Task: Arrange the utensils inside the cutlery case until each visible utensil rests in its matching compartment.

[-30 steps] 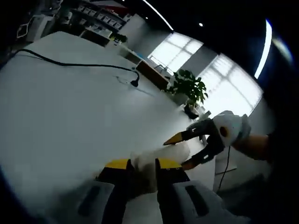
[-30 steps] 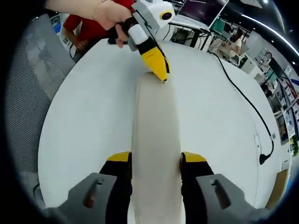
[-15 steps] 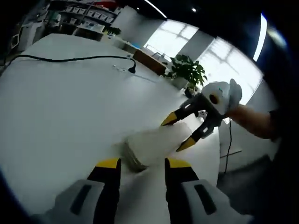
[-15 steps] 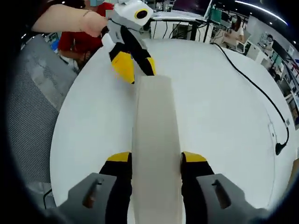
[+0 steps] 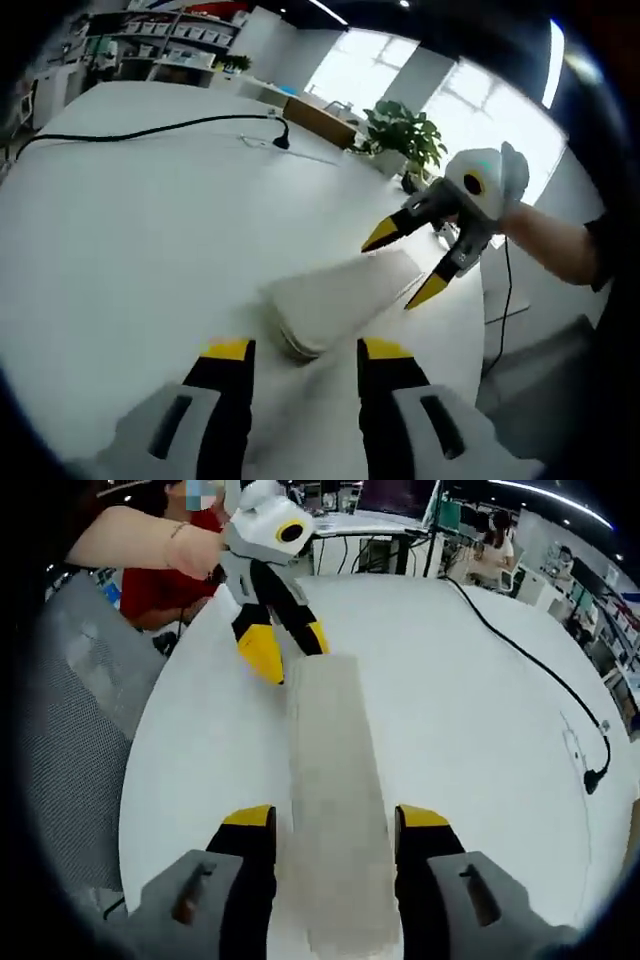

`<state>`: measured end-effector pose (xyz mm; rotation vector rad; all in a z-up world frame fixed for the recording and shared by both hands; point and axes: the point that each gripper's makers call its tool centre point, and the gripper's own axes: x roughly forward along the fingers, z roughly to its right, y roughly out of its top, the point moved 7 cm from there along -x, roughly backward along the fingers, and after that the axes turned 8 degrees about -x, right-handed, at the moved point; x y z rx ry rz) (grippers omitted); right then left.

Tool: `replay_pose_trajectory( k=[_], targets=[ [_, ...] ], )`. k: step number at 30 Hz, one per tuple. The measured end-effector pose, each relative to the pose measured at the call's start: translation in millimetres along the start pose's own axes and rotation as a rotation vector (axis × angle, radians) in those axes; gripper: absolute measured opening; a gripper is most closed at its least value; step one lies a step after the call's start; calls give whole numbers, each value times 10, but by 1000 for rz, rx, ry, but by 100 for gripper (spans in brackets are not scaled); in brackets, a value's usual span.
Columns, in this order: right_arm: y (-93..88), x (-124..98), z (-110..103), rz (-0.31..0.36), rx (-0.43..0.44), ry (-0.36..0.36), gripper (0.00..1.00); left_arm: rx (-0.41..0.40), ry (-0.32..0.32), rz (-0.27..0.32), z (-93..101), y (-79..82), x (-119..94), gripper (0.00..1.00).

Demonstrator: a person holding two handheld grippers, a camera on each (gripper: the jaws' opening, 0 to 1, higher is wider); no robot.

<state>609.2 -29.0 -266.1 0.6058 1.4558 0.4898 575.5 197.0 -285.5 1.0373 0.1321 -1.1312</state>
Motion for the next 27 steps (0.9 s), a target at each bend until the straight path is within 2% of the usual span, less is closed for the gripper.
replay_pose_trajectory(
  k=[2, 3, 4, 5, 6, 7, 8, 9, 10, 11, 13, 15, 16, 17, 18, 20, 22, 24, 25, 27],
  targets=[
    [-94, -201, 39, 49, 73, -70, 42, -2, 13, 26, -28, 79, -93, 31],
    [-161, -274, 64, 37, 94, -110, 38, 11, 29, 32, -27, 120, -115, 26],
    [-250, -372, 84, 18, 110, -163, 30, 37, 41, 32, -11, 158, -123, 20],
    [-300, -422, 83, 6, 115, -183, 15, 59, 44, 30, 20, 193, -123, 17],
    [-375, -482, 72, -12, 158, -217, 5, 111, 23, 27, 101, 245, -93, 12],
    [-409, -510, 58, -16, 180, -228, 0, 141, 22, 7, 154, 259, -62, 5],
    [-434, -517, 19, 3, 248, -242, 0, 154, 33, -15, 192, 267, -34, 1],
    [-464, -510, -29, -22, 270, -207, 0, 191, 36, -57, 249, 271, 21, 1],
    [-476, -507, -72, -51, 268, -186, 0, 212, 45, -94, 277, 257, 50, 1],
    [-481, -499, -74, -65, 245, -202, 0, 243, 59, -118, 298, 253, 97, 1],
    [-520, -487, -101, -142, 208, -201, 0, 264, 92, -166, 292, 230, 156, 1],
    [-556, -451, -84, -175, 214, -192, 0, 294, 106, -215, 284, 200, 207, 1],
    [-561, -436, -82, -184, 216, -186, 0, 294, 116, -227, 280, 197, 230, 1],
    [-572, -421, -83, -200, 217, -181, 0, 290, 100, -203, 304, 235, 253, 1],
    [-555, -416, -78, -186, 219, -188, 0, 265, 103, -229, 306, 237, 268, 1],
    [-538, -394, -43, -212, 219, -178, 0, 301, 120, -262, 300, 273, 277, 0],
    [-516, -408, -51, -251, 207, -170, 0, 305, 144, -296, 287, 299, 310, 0],
    [-488, -394, -46, -315, 150, -161, 0, 340, 171, -344, 301, 296, 319, 0],
    [-466, -375, -32, -335, 171, -162, 0, 362, 185, -359, 327, 305, 324, 0],
    [-451, -355, -3, -379, 136, -150, 0, 367, 208, -387, 352, 314, 345, 0]
  ],
)
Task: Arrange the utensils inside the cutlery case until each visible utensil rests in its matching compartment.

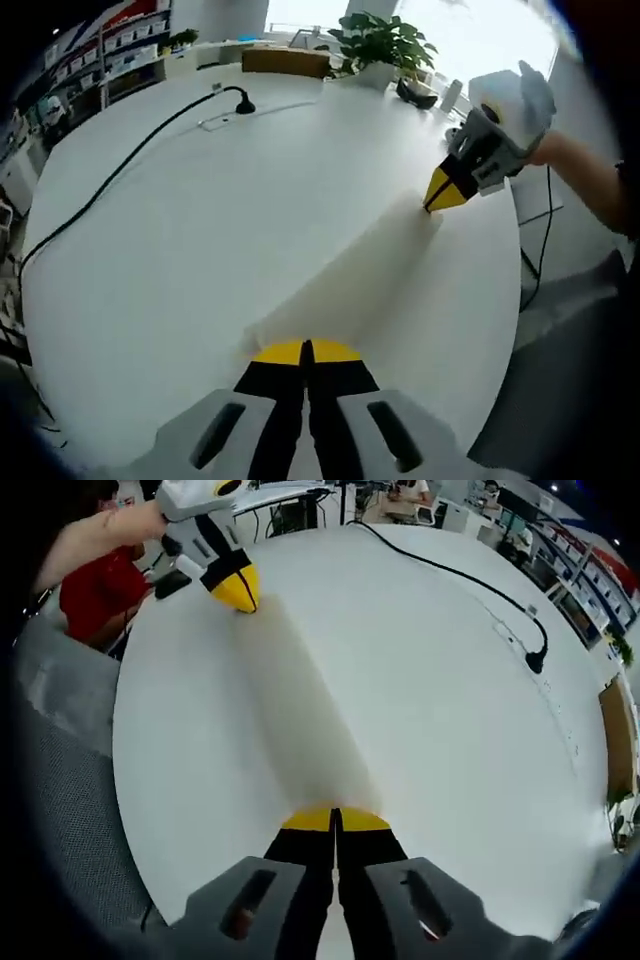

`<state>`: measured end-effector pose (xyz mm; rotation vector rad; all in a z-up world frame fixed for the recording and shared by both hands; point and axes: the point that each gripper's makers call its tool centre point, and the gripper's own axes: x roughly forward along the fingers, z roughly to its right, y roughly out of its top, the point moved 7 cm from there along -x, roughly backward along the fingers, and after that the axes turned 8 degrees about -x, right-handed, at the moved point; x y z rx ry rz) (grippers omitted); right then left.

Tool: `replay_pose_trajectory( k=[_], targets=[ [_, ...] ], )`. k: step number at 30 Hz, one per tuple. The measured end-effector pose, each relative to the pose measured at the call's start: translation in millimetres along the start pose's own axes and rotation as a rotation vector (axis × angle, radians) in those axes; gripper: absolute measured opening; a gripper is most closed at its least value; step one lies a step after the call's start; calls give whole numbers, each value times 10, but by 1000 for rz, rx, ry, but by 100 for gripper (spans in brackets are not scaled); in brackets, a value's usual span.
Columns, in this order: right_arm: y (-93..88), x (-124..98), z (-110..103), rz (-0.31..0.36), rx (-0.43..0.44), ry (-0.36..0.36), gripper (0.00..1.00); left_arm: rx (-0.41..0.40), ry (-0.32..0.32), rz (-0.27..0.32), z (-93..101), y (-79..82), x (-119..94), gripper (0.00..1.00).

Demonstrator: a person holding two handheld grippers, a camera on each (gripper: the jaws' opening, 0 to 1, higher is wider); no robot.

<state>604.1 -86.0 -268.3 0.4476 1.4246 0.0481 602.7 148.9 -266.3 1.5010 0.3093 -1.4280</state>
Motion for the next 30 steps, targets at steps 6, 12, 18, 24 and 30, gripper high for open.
replay_pose_trajectory(
  k=[6, 12, 18, 24, 30],
  targets=[
    [-8, 4, 47, 5, 85, 35, 0, 48, 23, -34, 8, 58, 49, 0],
    [-42, -114, 52, 61, 125, 15, 0, -21, -21, -4, 39, 56, -34, 0],
    [-12, -29, -69, 2, 91, 59, 0, 4, -7, -67, 45, -11, 20, 0],
    [30, -9, -34, -47, 72, 55, 0, 24, -10, -108, 62, 10, 39, 0],
    [37, 0, -13, -81, 87, 76, 0, 71, 4, -124, 82, 47, 74, 0]
  ],
)
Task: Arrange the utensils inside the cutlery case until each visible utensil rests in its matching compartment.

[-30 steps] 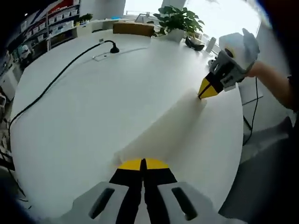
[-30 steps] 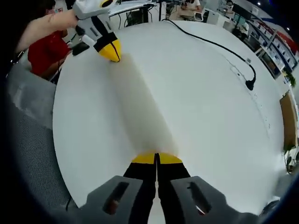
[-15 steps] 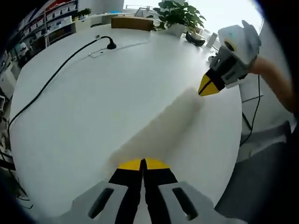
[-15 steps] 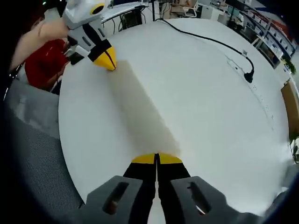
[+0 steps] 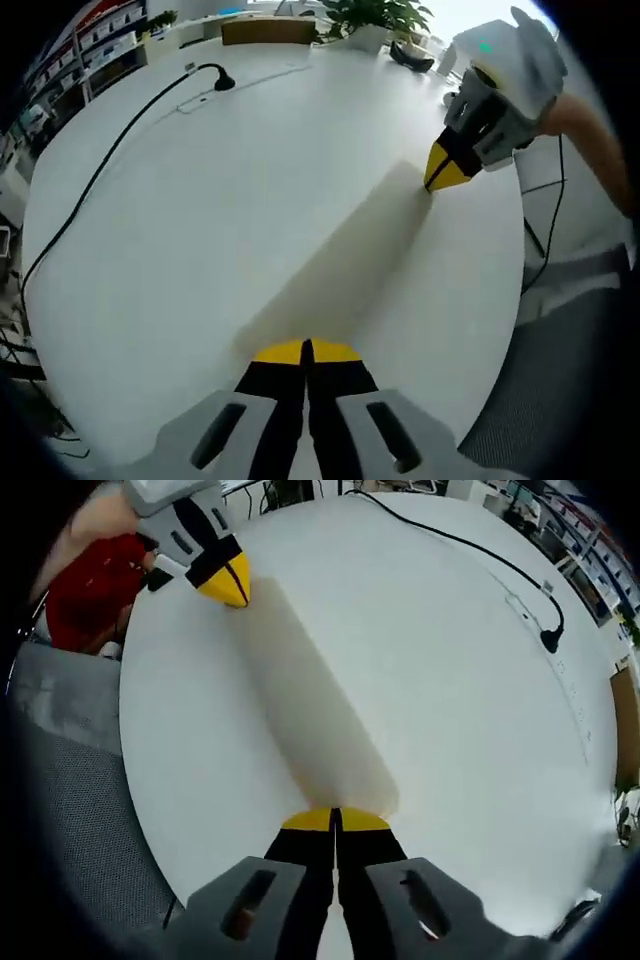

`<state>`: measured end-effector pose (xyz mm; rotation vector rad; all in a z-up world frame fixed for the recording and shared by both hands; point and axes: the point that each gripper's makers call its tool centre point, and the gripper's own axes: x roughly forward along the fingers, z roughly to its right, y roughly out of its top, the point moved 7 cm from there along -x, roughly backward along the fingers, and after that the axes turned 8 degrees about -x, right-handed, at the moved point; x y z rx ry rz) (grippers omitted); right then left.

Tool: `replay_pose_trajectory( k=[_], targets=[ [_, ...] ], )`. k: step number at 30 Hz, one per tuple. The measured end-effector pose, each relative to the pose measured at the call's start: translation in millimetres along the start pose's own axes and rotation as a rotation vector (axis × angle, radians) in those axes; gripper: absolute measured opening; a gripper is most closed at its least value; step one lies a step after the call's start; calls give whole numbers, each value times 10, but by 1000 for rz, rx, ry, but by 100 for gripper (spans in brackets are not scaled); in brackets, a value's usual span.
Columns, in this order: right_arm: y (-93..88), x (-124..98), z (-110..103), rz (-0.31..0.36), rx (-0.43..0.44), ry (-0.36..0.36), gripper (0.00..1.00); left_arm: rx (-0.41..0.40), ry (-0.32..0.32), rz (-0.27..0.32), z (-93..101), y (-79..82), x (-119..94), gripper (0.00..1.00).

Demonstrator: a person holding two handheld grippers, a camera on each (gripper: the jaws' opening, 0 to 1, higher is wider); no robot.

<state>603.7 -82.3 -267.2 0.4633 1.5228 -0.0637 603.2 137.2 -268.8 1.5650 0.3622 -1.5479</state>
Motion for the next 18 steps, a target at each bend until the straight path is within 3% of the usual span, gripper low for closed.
replay_pose_trajectory(
  k=[1, 2, 7, 9, 10, 11, 12, 13, 14, 16, 18],
  targets=[
    [-7, 0, -6, 3, 13, 1, 0, 22, 13, -33, -29, -52, -4, 0],
    [-10, -2, -7, 5, 9, 2, 0, -17, 4, -12, -17, -21, 3, 0],
    [-12, -6, 2, 6, 6, 20, 0, -39, -41, 28, -31, 5, 14, 0],
    [-11, -21, -17, 86, -49, 47, 0, -28, -20, 47, -74, -21, -7, 0],
    [26, -97, 32, 161, -136, -36, 0, 42, 11, 87, -111, -4, -42, 1],
    [31, -138, 22, 195, -159, -70, 13, 150, 36, 153, -118, 24, -103, 6],
    [55, -152, 17, 246, -189, -95, 27, 195, 69, 176, -137, 34, -140, 18],
    [71, -133, -4, 259, -207, -95, 40, 292, 76, 208, -116, 54, -143, 33],
    [50, -78, -31, 246, -259, -73, 50, 316, 82, 192, -113, 42, -129, 50],
    [48, 56, -45, 202, -369, -44, 53, 390, 54, 162, -45, 43, -44, 55],
    [31, 193, -58, 145, -397, -10, 57, 436, 40, 130, 25, 39, 58, 58]
  ],
)
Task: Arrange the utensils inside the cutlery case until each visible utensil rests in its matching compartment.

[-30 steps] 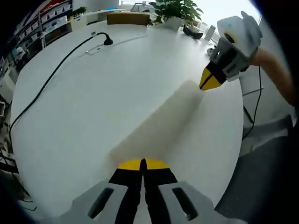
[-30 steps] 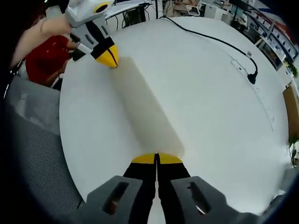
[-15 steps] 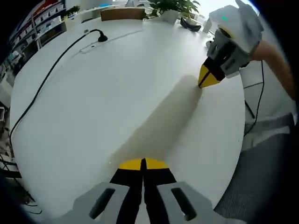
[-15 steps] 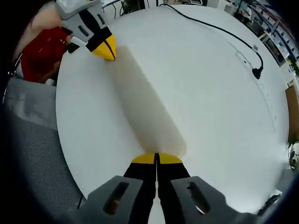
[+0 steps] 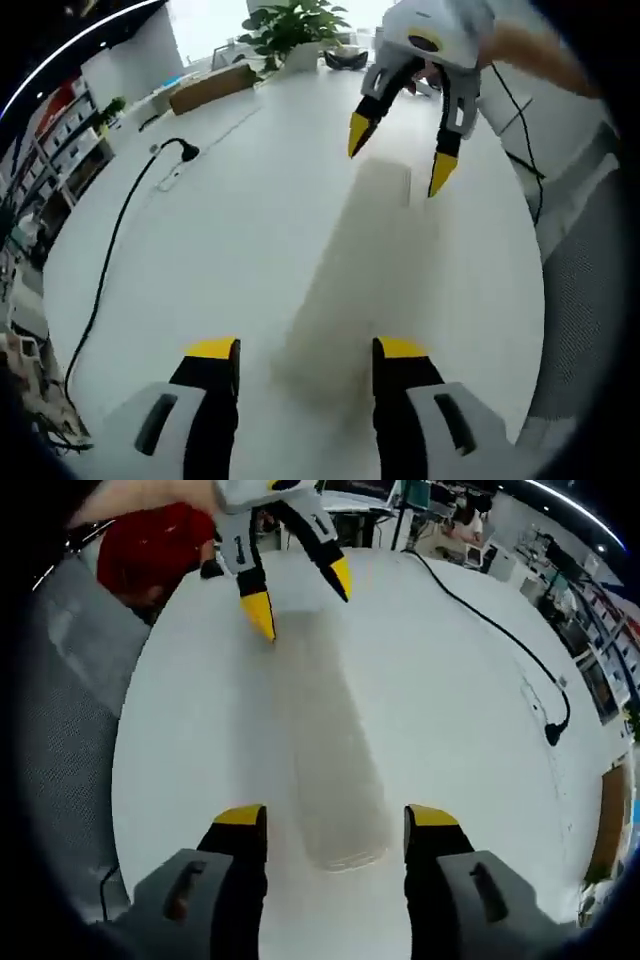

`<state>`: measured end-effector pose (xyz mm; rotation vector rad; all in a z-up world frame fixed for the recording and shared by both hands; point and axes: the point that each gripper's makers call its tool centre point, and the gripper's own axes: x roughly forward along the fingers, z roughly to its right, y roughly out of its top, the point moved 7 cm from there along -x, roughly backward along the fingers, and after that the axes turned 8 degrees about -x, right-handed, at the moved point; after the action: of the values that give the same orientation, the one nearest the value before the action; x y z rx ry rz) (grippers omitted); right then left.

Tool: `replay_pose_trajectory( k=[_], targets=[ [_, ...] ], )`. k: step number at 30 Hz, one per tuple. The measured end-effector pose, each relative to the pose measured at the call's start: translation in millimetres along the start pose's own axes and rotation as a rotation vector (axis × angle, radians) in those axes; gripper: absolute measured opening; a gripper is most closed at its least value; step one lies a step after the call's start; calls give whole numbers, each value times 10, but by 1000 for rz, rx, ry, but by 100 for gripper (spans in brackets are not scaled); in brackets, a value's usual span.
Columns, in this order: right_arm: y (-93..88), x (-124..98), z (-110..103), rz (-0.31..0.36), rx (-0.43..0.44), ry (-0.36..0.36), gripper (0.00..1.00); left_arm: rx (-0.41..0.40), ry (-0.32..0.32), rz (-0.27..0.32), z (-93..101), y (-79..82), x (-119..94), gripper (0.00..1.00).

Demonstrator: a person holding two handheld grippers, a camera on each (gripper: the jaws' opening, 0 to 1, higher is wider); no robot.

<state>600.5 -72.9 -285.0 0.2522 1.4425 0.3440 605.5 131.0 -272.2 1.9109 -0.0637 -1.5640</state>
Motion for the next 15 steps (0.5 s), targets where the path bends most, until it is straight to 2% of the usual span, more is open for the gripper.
replay_pose_trajectory(
  k=[3, 5, 6, 7, 8, 9, 10, 15],
  targets=[
    [-13, 134, 6, -23, -7, 12, 56, 23, -18, -16, 101, -14, 160, 71],
    [-11, 142, 14, -30, -12, -6, 53, 26, -39, -39, 140, -56, 195, 60],
    [3, 115, 21, -15, 47, -18, 46, 54, -8, -54, 120, -79, 191, 57],
    [-7, 100, 35, -30, 21, -18, 42, 65, -1, -50, 162, -90, 200, 49],
    [-6, 121, -55, -24, 58, 6, 41, 91, 11, -65, 149, -105, 168, 46],
    [3, 113, -63, -23, -2, 8, 41, 91, -10, -54, 197, -102, 183, 45],
    [21, 124, -123, -20, 21, 8, 40, 81, -1, -57, 219, -120, 160, 45],
    [71, 109, -314, -24, 16, 13, 41, 90, -8, -68, 408, -229, 74, 44]
  ],
)
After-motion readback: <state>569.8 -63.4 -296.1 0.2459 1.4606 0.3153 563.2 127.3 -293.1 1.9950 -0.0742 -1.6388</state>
